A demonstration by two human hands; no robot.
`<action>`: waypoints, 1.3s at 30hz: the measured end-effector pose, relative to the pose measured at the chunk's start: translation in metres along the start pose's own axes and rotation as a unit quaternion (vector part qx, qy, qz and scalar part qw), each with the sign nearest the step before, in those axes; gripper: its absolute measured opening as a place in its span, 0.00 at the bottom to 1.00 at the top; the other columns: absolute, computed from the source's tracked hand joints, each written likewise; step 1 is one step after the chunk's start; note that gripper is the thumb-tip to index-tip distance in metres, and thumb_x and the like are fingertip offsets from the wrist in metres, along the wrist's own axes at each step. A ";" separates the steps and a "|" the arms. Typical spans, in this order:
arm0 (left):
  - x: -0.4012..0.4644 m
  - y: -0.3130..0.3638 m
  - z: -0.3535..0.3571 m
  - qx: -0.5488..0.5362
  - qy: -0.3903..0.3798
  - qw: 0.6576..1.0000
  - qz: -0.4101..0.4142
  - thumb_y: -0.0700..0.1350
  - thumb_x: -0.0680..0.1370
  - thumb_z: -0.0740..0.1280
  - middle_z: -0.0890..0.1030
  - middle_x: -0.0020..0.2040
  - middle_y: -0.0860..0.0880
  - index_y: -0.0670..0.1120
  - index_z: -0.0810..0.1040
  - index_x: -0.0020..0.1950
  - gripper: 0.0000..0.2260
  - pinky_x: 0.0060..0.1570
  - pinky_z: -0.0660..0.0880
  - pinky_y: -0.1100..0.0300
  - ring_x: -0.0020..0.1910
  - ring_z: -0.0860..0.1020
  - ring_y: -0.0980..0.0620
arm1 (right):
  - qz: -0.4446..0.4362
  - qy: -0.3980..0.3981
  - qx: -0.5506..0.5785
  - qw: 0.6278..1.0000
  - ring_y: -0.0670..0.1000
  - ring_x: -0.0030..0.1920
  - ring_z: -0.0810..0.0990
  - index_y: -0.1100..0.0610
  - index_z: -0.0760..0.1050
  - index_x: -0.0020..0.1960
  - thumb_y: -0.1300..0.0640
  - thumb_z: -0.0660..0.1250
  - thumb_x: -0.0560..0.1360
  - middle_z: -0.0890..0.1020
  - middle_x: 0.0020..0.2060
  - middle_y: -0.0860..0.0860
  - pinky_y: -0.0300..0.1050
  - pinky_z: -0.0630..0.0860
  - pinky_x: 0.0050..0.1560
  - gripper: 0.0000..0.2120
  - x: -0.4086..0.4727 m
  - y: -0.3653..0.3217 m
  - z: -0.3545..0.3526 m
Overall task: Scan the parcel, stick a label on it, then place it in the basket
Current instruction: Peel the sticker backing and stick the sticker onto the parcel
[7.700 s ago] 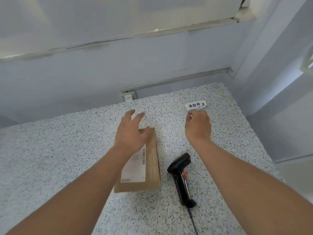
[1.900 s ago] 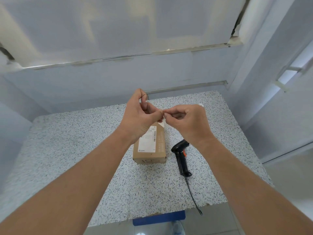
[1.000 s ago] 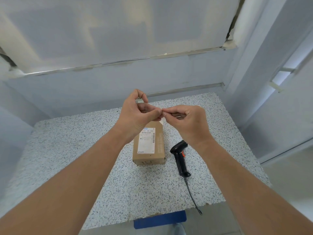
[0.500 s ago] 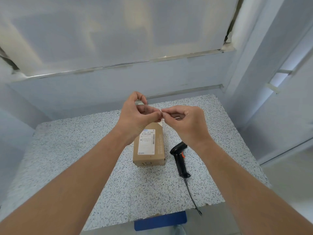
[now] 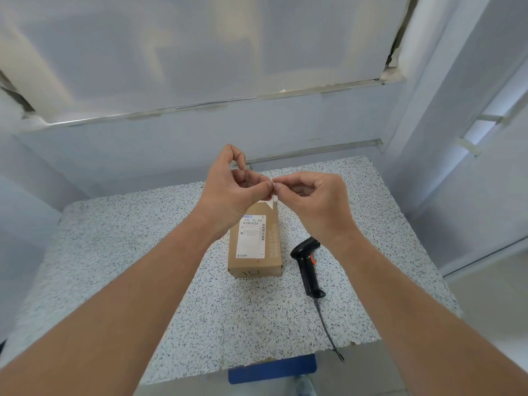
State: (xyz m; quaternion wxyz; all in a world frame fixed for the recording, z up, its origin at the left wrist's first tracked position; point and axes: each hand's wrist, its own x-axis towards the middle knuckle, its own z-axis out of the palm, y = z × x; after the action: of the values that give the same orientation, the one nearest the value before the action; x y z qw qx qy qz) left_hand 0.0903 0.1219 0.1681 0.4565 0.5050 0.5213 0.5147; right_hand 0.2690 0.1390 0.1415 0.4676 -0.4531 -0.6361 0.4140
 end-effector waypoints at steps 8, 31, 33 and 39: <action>0.002 -0.005 -0.004 0.002 0.004 1.000 0.002 0.27 0.74 0.73 0.86 0.37 0.43 0.44 0.64 0.51 0.21 0.46 0.84 0.51 0.35 0.84 0.45 | 0.021 0.008 0.032 0.999 0.48 0.42 0.90 0.60 0.88 0.51 0.64 0.77 0.75 0.90 0.41 0.52 0.48 0.87 0.49 0.05 0.003 0.002 0.009; 0.013 -0.039 -0.028 -0.047 0.082 0.992 -0.085 0.27 0.75 0.70 0.79 0.35 0.46 0.45 0.68 0.47 0.16 0.58 0.82 0.41 0.40 0.84 0.46 | 0.286 0.070 0.350 0.889 0.54 0.42 0.87 0.65 0.82 0.53 0.66 0.68 0.82 0.87 0.40 0.57 0.48 0.87 0.50 0.04 0.015 0.021 0.036; 0.014 -0.047 -0.032 -0.062 0.102 0.986 -0.113 0.27 0.75 0.70 0.80 0.35 0.45 0.44 0.70 0.47 0.15 0.57 0.83 0.43 0.41 0.85 0.44 | 0.298 0.085 0.358 0.881 0.53 0.41 0.87 0.64 0.82 0.52 0.66 0.68 0.82 0.86 0.40 0.56 0.48 0.87 0.50 0.04 0.014 0.025 0.037; 0.023 -0.063 -0.029 -0.079 0.171 0.964 -0.186 0.28 0.75 0.71 0.83 0.45 0.39 0.41 0.75 0.49 0.10 0.54 0.84 0.47 0.43 0.86 0.42 | 0.317 0.177 0.366 0.856 0.52 0.40 0.86 0.64 0.82 0.51 0.65 0.70 0.81 0.85 0.40 0.56 0.45 0.86 0.48 0.03 0.018 0.040 0.032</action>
State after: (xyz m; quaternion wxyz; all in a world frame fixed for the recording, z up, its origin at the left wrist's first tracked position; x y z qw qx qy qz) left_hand 0.0562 0.1453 0.1083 0.4868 0.2661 0.6336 0.5392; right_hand 0.2427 0.1629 0.1001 0.5480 -0.4920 -0.1664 0.6557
